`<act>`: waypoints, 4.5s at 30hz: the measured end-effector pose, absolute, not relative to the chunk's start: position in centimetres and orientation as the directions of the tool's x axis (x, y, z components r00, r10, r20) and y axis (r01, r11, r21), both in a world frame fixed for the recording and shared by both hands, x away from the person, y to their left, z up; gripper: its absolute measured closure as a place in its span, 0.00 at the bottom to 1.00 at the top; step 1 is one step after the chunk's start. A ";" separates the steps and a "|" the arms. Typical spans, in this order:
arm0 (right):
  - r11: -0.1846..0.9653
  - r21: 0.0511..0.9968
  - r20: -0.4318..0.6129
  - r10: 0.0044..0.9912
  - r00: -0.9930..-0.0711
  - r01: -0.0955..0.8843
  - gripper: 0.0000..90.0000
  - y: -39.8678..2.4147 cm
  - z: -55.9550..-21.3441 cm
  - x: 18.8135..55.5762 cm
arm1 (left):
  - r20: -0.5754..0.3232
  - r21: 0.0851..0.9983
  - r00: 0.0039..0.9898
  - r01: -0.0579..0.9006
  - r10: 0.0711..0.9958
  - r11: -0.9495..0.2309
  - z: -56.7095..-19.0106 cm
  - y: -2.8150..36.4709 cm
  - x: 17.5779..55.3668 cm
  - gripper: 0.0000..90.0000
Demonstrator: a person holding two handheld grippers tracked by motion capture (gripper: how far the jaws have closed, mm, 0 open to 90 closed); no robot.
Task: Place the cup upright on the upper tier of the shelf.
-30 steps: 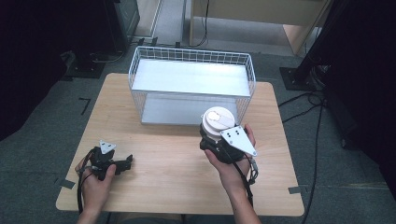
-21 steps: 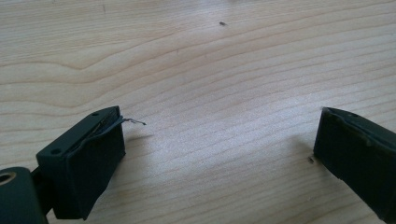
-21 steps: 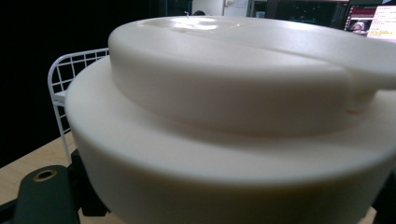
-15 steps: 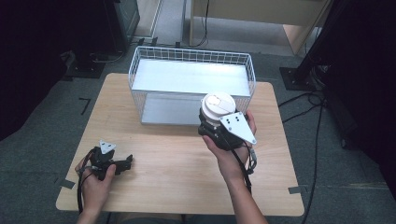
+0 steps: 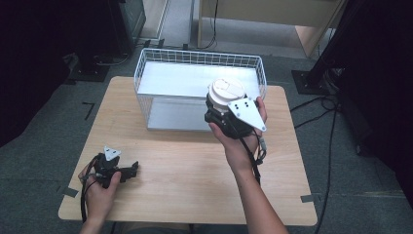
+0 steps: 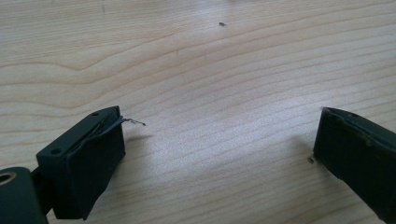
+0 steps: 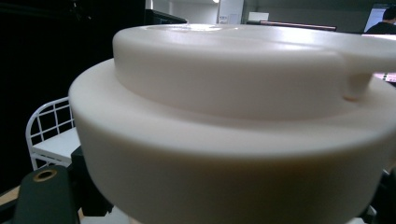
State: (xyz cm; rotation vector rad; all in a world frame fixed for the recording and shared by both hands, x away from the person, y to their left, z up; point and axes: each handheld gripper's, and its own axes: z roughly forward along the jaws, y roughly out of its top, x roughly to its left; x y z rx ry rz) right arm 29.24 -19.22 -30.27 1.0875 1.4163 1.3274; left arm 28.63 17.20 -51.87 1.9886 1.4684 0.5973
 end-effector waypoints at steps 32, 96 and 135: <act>0.045 0.999 -0.041 0.988 -0.149 0.024 0.18 -18.3 -27.9 38.2 | 0.010 0.689 0.290 0.692 0.957 -0.217 -51.9 17.2 28.6 0.03; -0.031 0.987 0.067 0.970 -0.232 0.155 0.00 -17.1 -28.6 43.9 | 0.010 0.689 0.290 0.692 0.957 -0.217 -51.9 17.2 28.6 0.03; 0.051 0.983 -0.005 0.968 -0.251 0.176 0.00 -23.8 -35.8 36.1 | 0.012 0.690 0.290 0.691 0.957 -0.218 -51.9 17.2 28.6 0.03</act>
